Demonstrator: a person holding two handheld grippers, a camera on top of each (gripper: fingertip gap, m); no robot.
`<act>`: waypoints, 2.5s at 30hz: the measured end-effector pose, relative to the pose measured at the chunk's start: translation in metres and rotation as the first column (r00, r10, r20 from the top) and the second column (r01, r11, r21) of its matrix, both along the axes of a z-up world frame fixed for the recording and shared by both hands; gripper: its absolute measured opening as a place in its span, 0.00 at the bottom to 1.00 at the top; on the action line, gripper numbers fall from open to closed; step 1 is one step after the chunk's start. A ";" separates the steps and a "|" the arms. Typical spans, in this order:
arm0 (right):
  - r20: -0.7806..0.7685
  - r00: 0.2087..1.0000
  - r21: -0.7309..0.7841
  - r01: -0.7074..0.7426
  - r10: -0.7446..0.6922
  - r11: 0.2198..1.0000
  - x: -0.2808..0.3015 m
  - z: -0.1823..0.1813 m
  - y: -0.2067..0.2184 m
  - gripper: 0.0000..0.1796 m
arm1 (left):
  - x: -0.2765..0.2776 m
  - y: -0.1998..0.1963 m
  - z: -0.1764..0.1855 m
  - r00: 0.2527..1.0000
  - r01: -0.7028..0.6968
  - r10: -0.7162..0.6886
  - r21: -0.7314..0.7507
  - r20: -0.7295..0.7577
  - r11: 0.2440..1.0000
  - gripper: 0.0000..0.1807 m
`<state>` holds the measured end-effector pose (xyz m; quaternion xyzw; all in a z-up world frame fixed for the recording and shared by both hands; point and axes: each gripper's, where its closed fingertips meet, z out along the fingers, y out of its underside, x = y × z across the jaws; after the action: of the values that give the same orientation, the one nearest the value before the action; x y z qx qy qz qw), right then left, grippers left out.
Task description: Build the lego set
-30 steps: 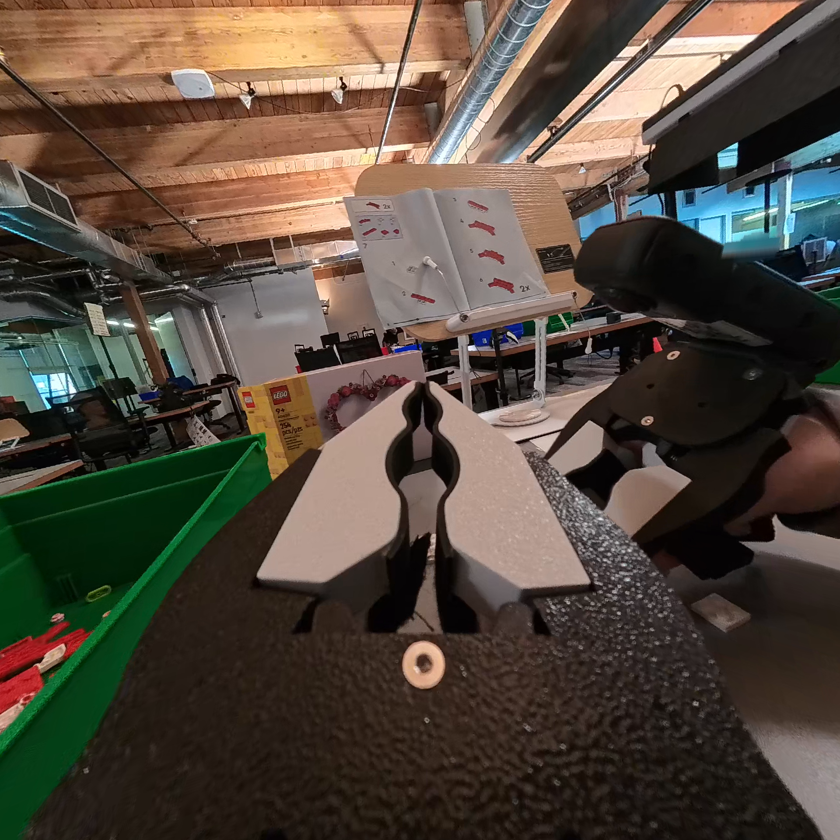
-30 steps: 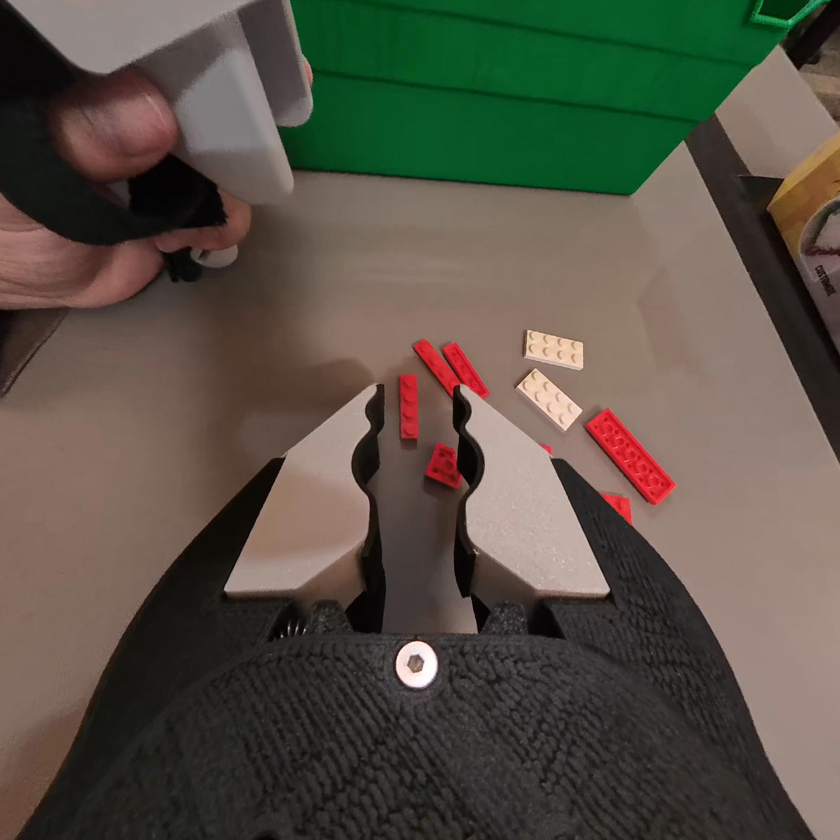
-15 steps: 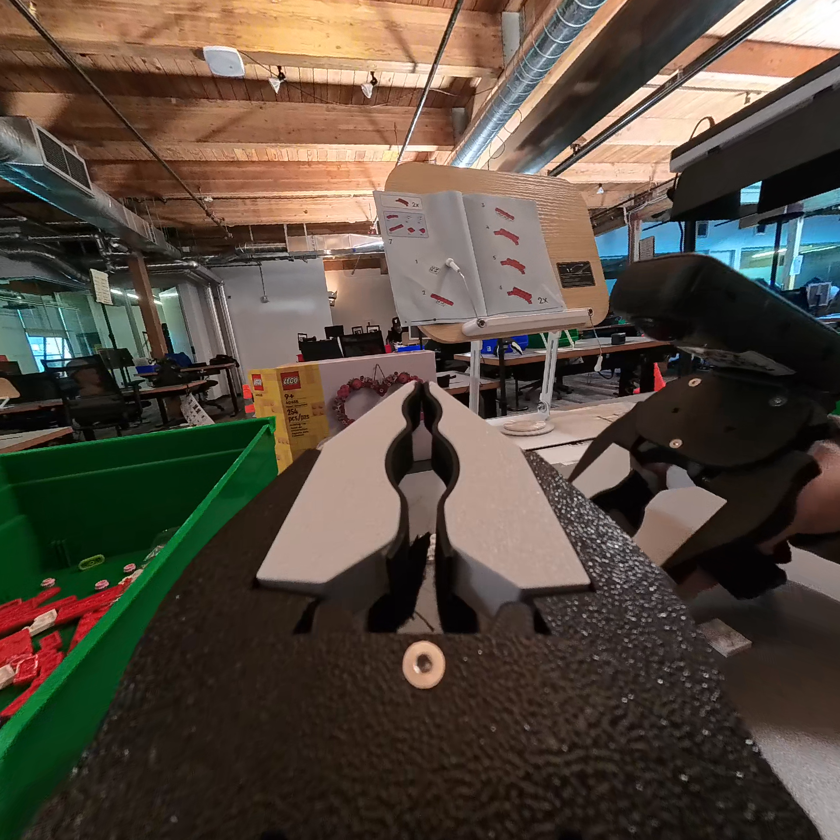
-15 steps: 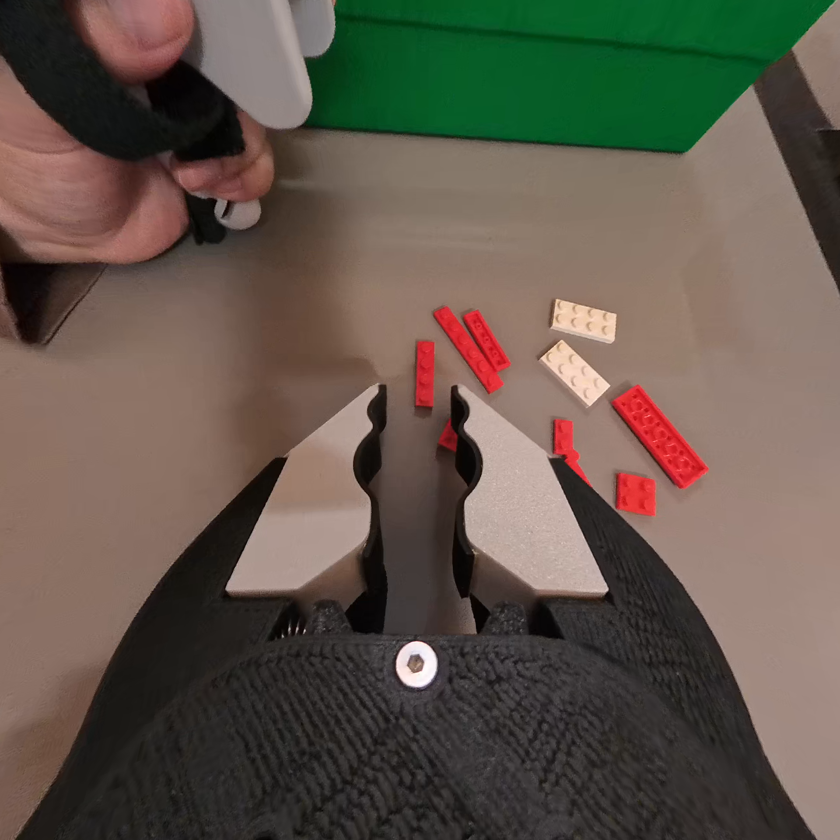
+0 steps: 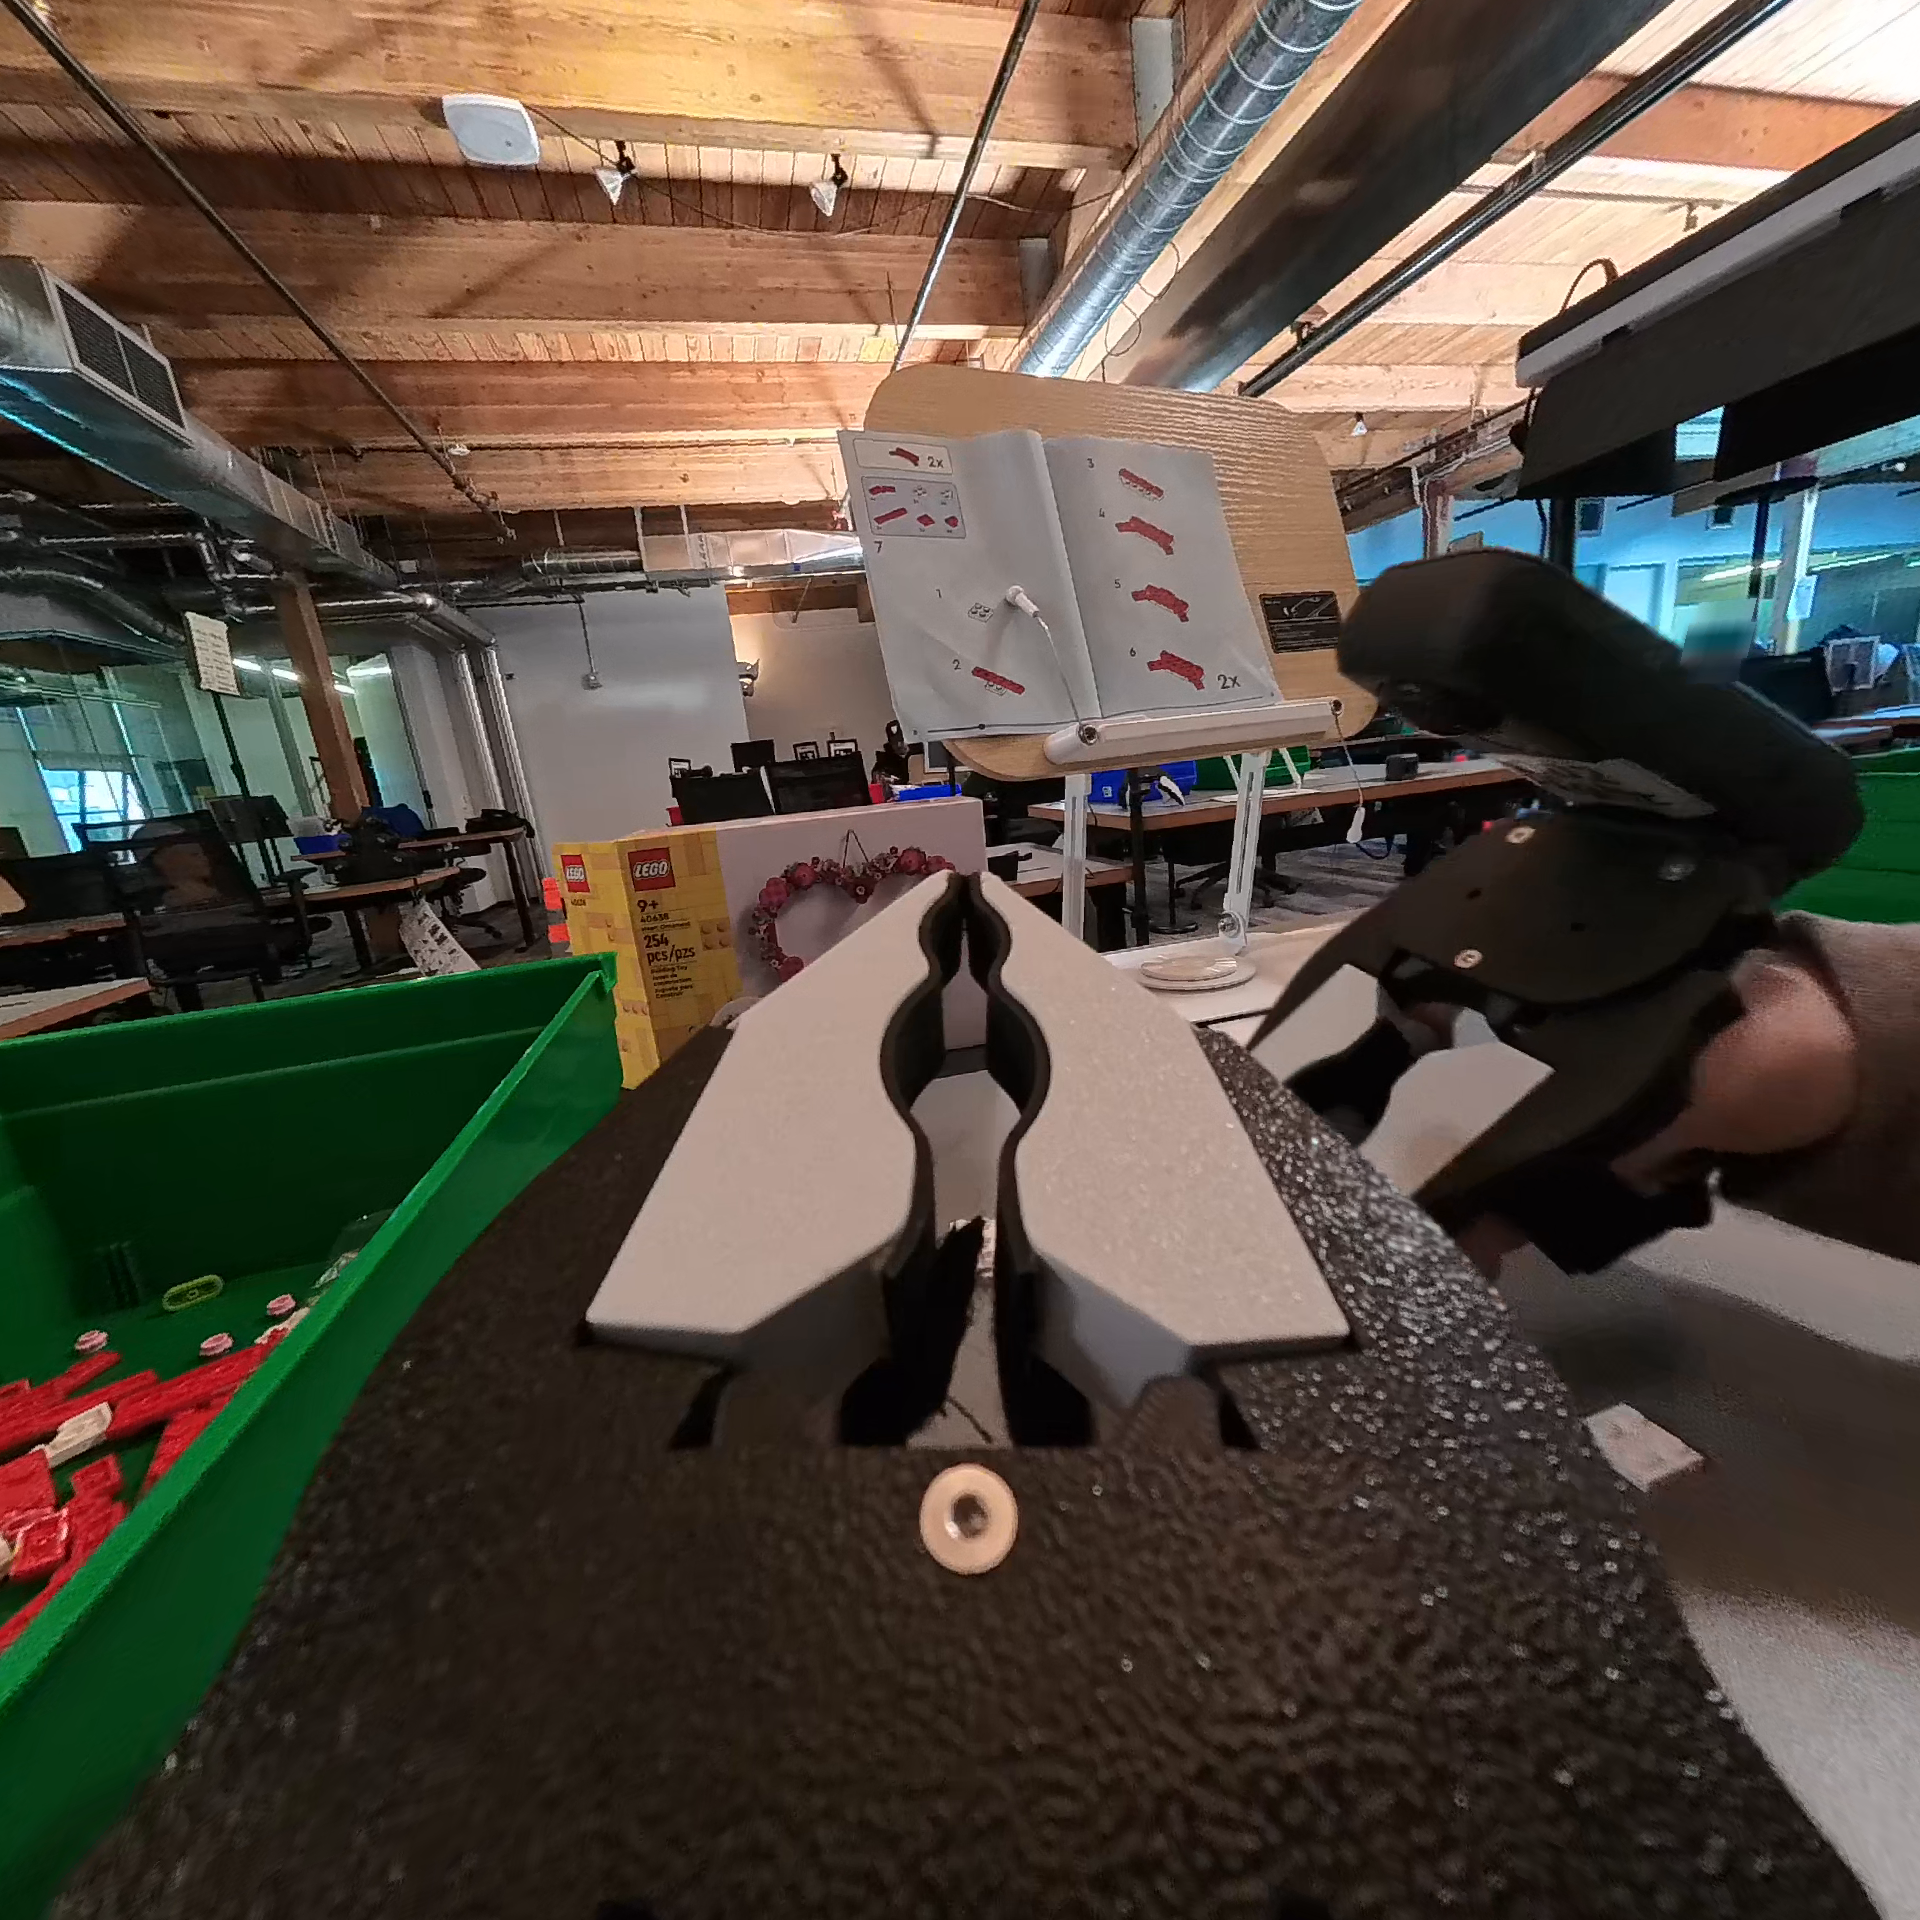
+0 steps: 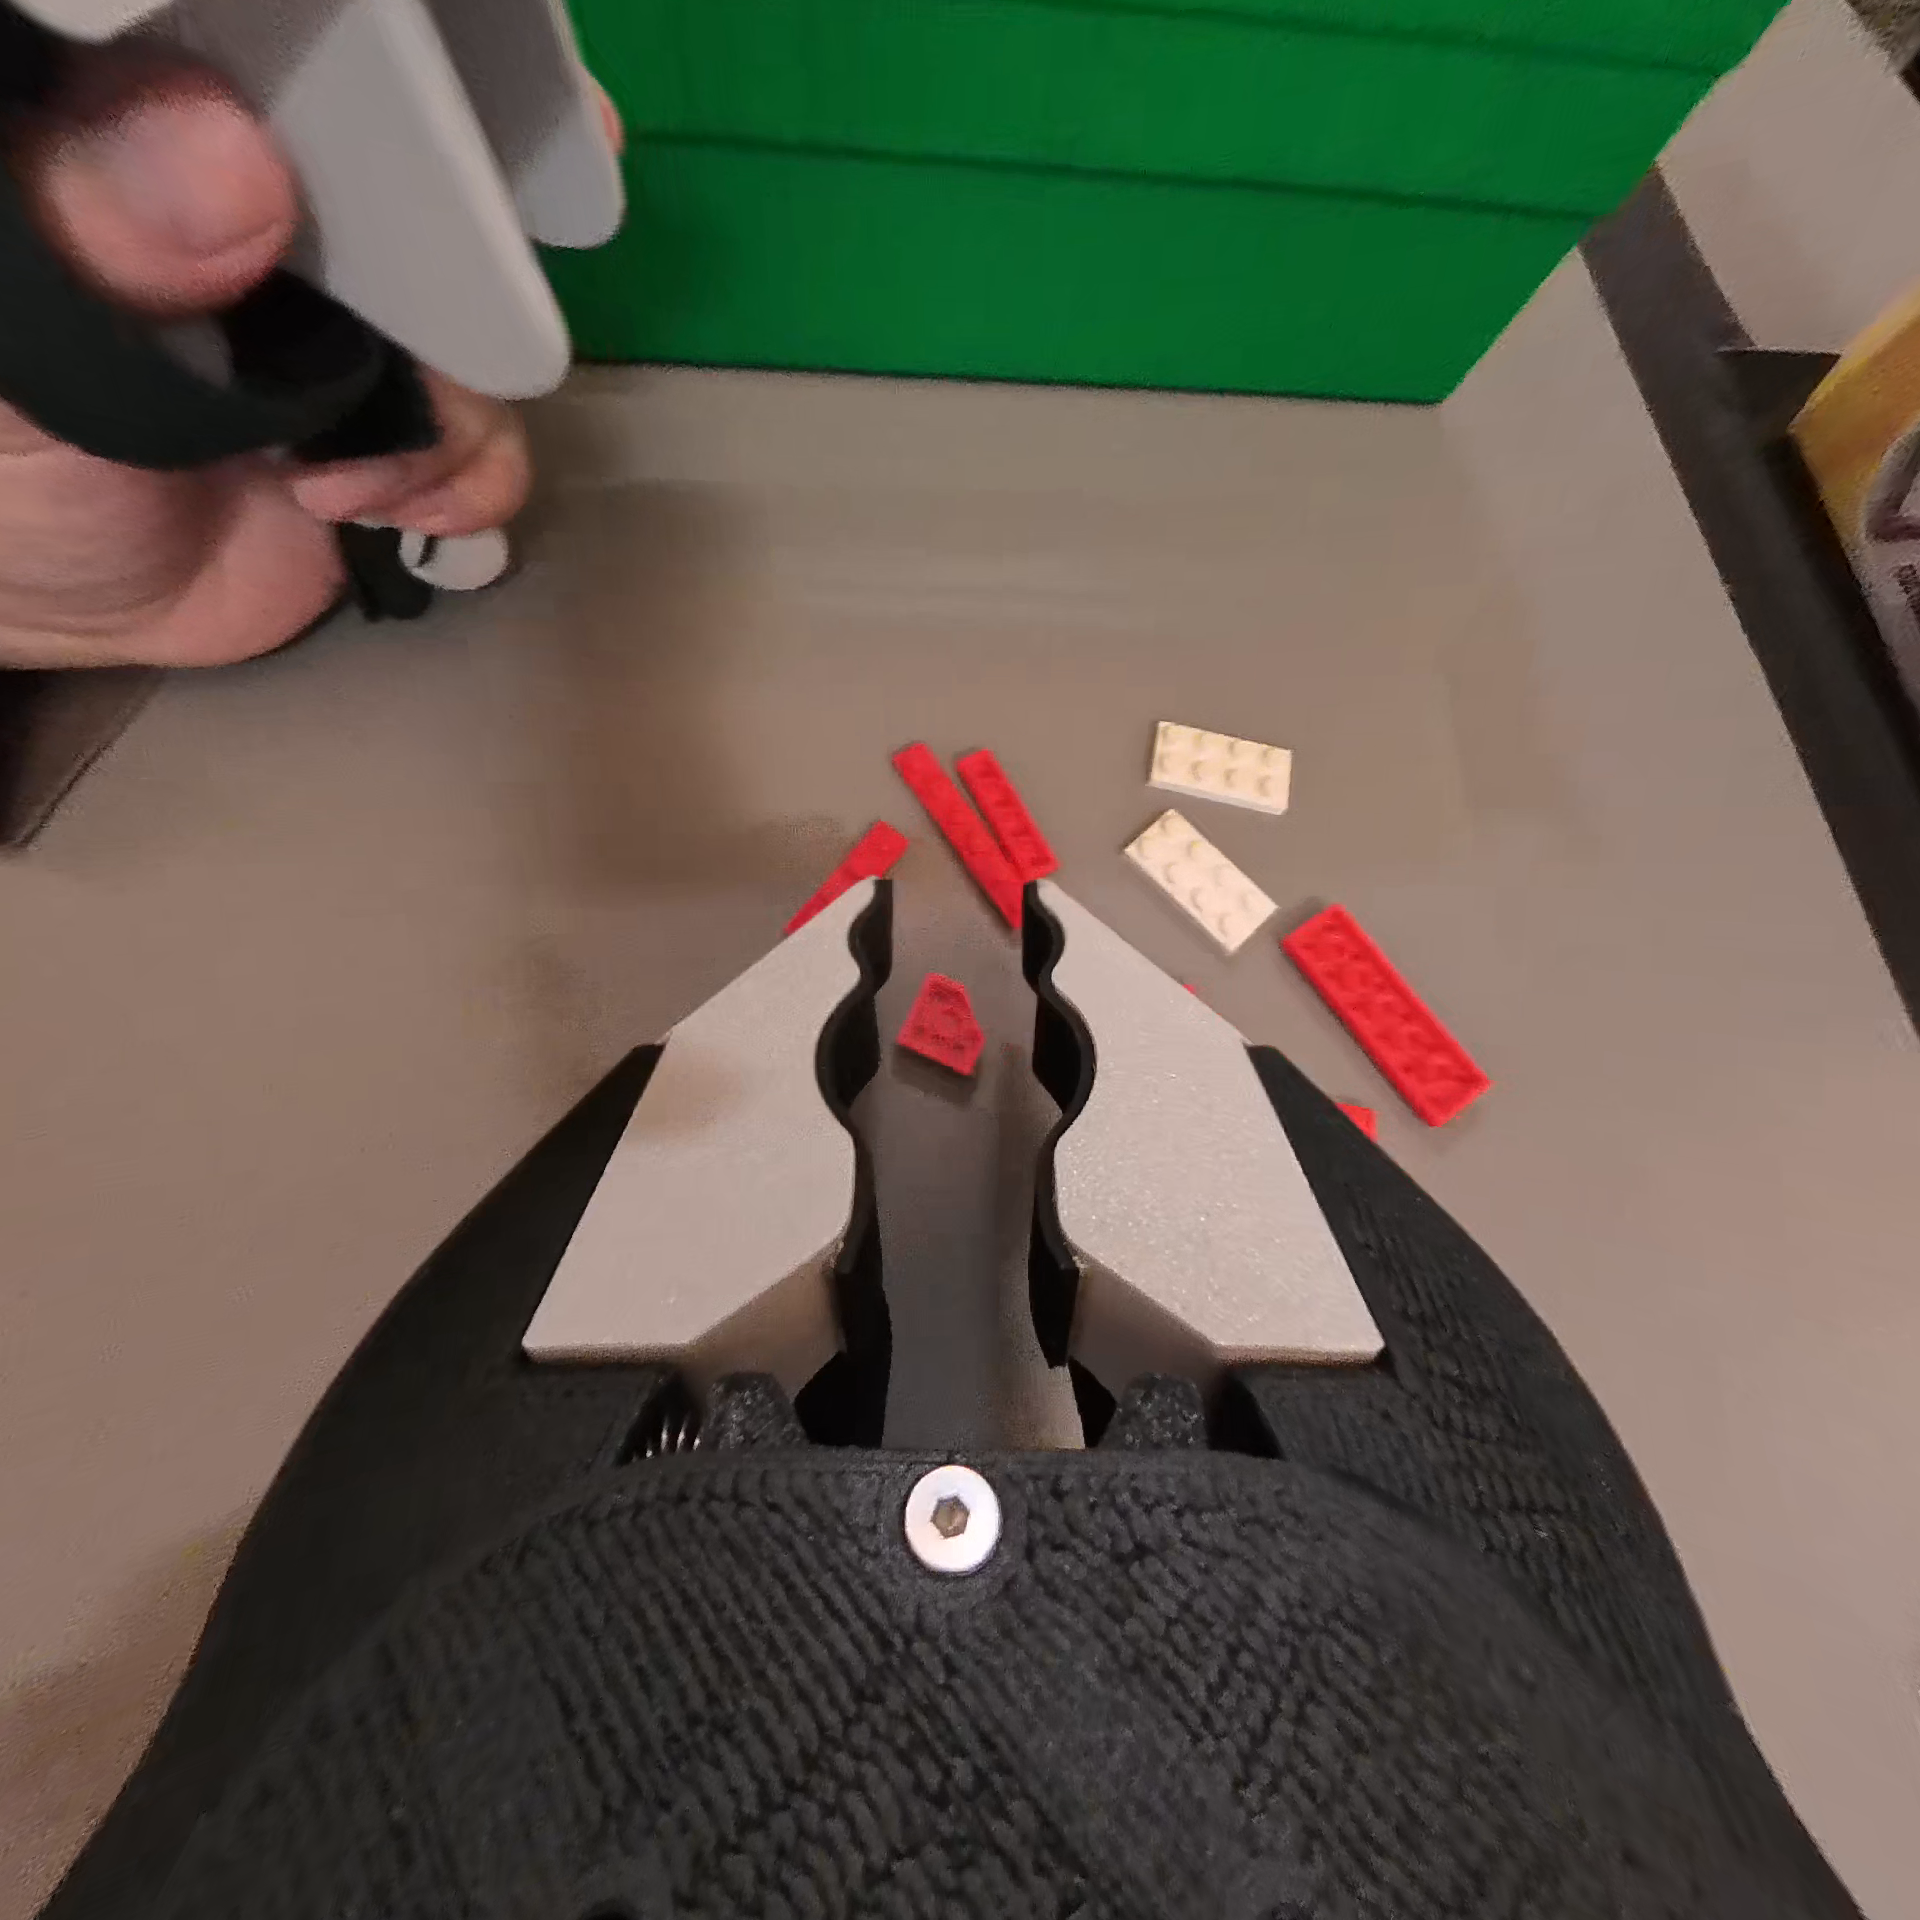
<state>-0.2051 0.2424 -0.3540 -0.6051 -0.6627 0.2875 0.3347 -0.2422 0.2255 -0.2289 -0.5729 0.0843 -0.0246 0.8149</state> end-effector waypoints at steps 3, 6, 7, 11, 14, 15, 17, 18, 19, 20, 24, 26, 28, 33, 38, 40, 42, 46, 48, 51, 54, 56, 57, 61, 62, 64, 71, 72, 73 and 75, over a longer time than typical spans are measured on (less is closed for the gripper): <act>0.021 1.000 -0.020 -0.009 0.010 1.000 -0.004 -0.005 0.009 0.14 | 0.001 0.000 0.000 1.000 0.001 -0.001 0.001 -0.011 1.000 0.00; 0.055 0.998 -0.025 -0.005 0.006 1.000 -0.006 -0.015 0.016 0.14 | 0.001 0.000 0.000 1.000 -0.001 0.001 0.001 -0.019 1.000 0.00; 0.048 0.999 -0.032 -0.005 0.006 0.999 -0.007 -0.015 0.016 0.14 | 0.001 0.000 0.000 1.000 0.000 0.000 0.000 -0.019 1.000 0.00; 0.043 0.999 -0.075 -0.018 0.021 0.997 -0.008 -0.016 0.015 0.11 | 0.002 0.001 -0.001 1.000 0.003 -0.003 -0.003 -0.018 1.000 0.00; 0.042 0.998 -0.086 -0.034 0.038 0.996 -0.007 -0.016 0.012 0.07 | 0.002 0.000 -0.001 1.000 0.004 -0.004 -0.003 -0.021 1.000 0.00; 0.044 0.998 -0.081 -0.040 0.043 0.996 -0.007 -0.016 0.011 0.07 | 0.002 0.000 -0.001 1.000 0.003 -0.004 -0.003 -0.021 1.000 0.00; 0.047 0.997 -0.066 -0.051 0.055 0.996 -0.008 -0.016 0.009 0.05 | 0.002 0.000 -0.001 1.000 0.004 -0.004 -0.003 -0.020 1.000 0.00; 0.048 0.997 -0.058 -0.058 0.060 0.997 -0.008 -0.016 0.008 0.05 | 0.002 0.000 -0.001 1.000 0.003 -0.003 -0.002 -0.019 1.000 0.00; 0.049 0.997 -0.049 -0.063 0.065 0.997 -0.009 -0.016 0.007 0.05 | 0.002 0.000 -0.001 1.000 0.004 -0.004 -0.002 -0.018 1.000 0.00; 0.050 0.996 -0.042 -0.068 0.070 0.997 -0.009 -0.016 0.006 0.04 | 0.001 0.000 -0.001 1.000 0.005 -0.005 -0.003 -0.017 1.000 0.00; 0.048 0.995 -0.030 -0.087 0.088 0.996 -0.010 -0.016 0.003 0.03 | 0.002 -0.001 0.000 1.000 0.005 -0.005 0.000 -0.018 1.000 0.00; 0.052 0.994 -0.017 -0.095 0.096 0.995 -0.009 -0.016 0.003 0.03 | 0.002 -0.002 0.001 1.000 0.005 -0.005 0.004 -0.023 1.000 0.00; 0.057 0.993 0.004 -0.103 0.102 0.995 -0.008 -0.014 0.002 0.03 | 0.003 -0.002 0.001 0.999 0.004 -0.004 0.006 -0.032 1.000 0.00; 0.036 0.995 0.071 -0.092 0.089 0.993 0.002 0.008 0.007 0.03 | 0.008 -0.005 0.004 0.997 0.023 -0.022 0.014 -0.073 1.000 0.00; -0.008 1.000 0.153 -0.020 0.021 0.988 0.029 0.033 0.010 0.03 | 0.024 -0.006 0.000 0.987 0.107 -0.108 -0.019 -0.119 0.994 0.00; -0.012 1.000 0.165 0.001 0.001 0.986 0.044 0.035 0.007 0.03 | 0.031 -0.006 -0.003 0.980 0.138 -0.142 -0.041 -0.136 0.990 0.00; -0.005 1.000 0.173 0.017 -0.017 0.985 0.061 0.032 0.001 0.03 | 0.038 -0.007 -0.005 0.972 0.168 -0.175 -0.055 -0.158 0.984 0.00; -0.014 0.999 0.148 0.047 -0.046 0.988 0.091 0.028 -0.013 0.03 | 0.065 -0.008 -0.022 0.924 0.295 -0.326 -0.168 -0.202 0.941 0.02; -0.034 0.998 0.120 0.051 -0.047 0.991 0.100 0.025 -0.022 0.03 | 0.081 -0.012 -0.033 0.877 0.389 -0.442 -0.261 -0.189 0.883 0.09; 0.001 0.999 0.105 0.047 -0.047 0.993 0.111 0.011 -0.029 0.03 | 0.094 -0.017 -0.046 0.826 0.484 -0.556 -0.387 -0.095 0.785 0.25; 0.030 0.999 0.087 0.032 -0.034 0.996 0.114 0.003 -0.032 0.03 | 0.100 -0.023 -0.060 0.780 0.526 -0.622 -0.474 -0.061 0.706 0.22; 0.032 0.999 0.080 0.023 -0.026 0.997 0.112 0.003 -0.033 0.03 | 0.104 -0.028 -0.071 0.750 0.530 -0.658 -0.534 -0.067 0.659 0.19; 0.035 0.999 0.078 0.020 -0.023 0.997 0.112 0.002 -0.034 0.03 | 0.105 -0.029 -0.075 0.741 0.525 -0.667 -0.551 -0.080 0.649 0.17; 0.045 0.999 0.049 -0.001 -0.002 0.999 0.111 -0.003 -0.037 0.03 | 0.110 -0.036 -0.088 0.702 0.500 -0.701 -0.612 -0.126 0.612 0.14; 0.045 0.999 0.045 -0.005 0.003 0.999 0.110 -0.004 -0.038 0.03 | 0.111 -0.036 -0.091 0.699 0.494 -0.703 -0.622 -0.130 0.607 0.15; 0.052 0.999 0.048 -0.010 0.008 0.999 0.108 -0.005 -0.038 0.03 | 0.112 -0.036 -0.096 0.695 0.481 -0.704 -0.635 -0.145 0.605 0.15; 0.079 0.996 0.034 -0.034 0.032 0.999 0.102 -0.006 -0.039 0.03 | 0.110 -0.033 -0.099 0.703 0.460 -0.691 -0.633 -0.169 0.623 0.13; 0.083 0.996 0.032 -0.036 0.033 0.999 0.103 -0.006 -0.040 0.03 | 0.109 -0.032 -0.098 0.706 0.459 -0.688 -0.630 -0.168 0.626 0.12; 0.086 0.996 0.030 -0.036 0.033 0.999 0.104 -0.007 -0.040 0.03 | 0.108 -0.032 -0.098 0.709 0.459 -0.684 -0.627 -0.169 0.630 0.12; 0.087 0.996 0.024 -0.033 0.031 0.999 0.105 -0.007 -0.039 0.03 | 0.107 -0.030 -0.097 0.717 0.454 -0.676 -0.622 -0.171 0.638 0.12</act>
<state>-0.1004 0.2031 -0.3614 -0.6020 -0.6898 0.2578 0.3087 -0.1355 0.1952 -0.3258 -0.7122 0.4125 -0.1925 0.5344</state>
